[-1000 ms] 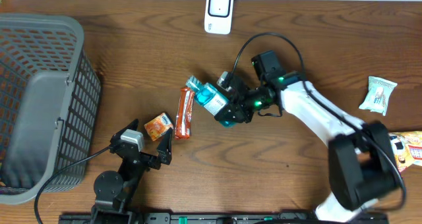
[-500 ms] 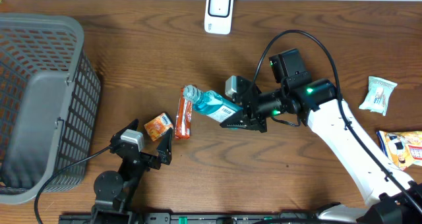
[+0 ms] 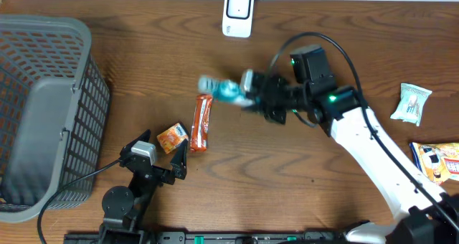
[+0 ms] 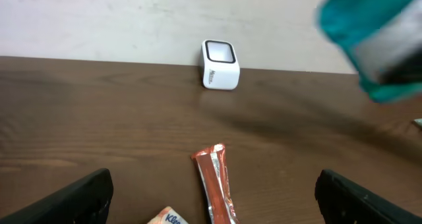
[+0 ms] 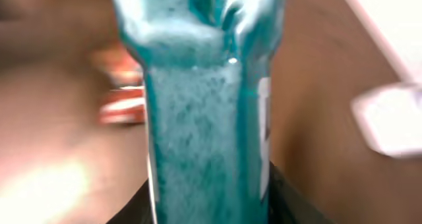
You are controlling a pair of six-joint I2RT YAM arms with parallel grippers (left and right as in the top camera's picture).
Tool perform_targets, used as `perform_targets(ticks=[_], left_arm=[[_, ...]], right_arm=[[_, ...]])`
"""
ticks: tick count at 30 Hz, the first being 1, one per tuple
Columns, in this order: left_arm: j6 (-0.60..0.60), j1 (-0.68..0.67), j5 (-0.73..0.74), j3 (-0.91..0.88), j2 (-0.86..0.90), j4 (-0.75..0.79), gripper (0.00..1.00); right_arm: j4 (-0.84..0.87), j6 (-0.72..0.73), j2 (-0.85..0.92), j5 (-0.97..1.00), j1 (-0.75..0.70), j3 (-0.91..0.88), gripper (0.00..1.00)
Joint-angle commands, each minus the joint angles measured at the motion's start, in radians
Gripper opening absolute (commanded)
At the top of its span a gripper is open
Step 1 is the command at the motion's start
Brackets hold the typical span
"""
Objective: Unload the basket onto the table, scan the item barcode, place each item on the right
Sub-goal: 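Present the Listerine bottle in front of the white scanner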
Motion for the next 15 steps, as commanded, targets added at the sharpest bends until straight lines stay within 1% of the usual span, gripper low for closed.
perform_targets(ticks=[1, 5, 12, 13, 15], left_arm=[[0.006, 0.004, 0.010, -0.018, -0.003, -0.033, 0.98], [0.006, 0.004, 0.010, -0.018, -0.003, -0.033, 0.98], [0.006, 0.004, 0.010, -0.018, -0.003, -0.033, 0.98], [0.006, 0.004, 0.010, -0.018, -0.003, -0.033, 0.98], [0.006, 0.004, 0.010, -0.018, -0.003, -0.033, 0.98]], right_arm=[[0.146, 0.186, 0.065, 0.343, 0.003, 0.008, 0.01], [0.330, 0.194, 0.153, 0.514, 0.003, 0.008, 0.01], [0.750, 0.180, 0.359, 0.803, 0.004, 0.030, 0.01], [0.779, 0.159, 0.386, 0.824, 0.004, 0.050, 0.01], [0.783, 0.100, 0.447, 0.832, 0.002, 0.116, 0.01]])
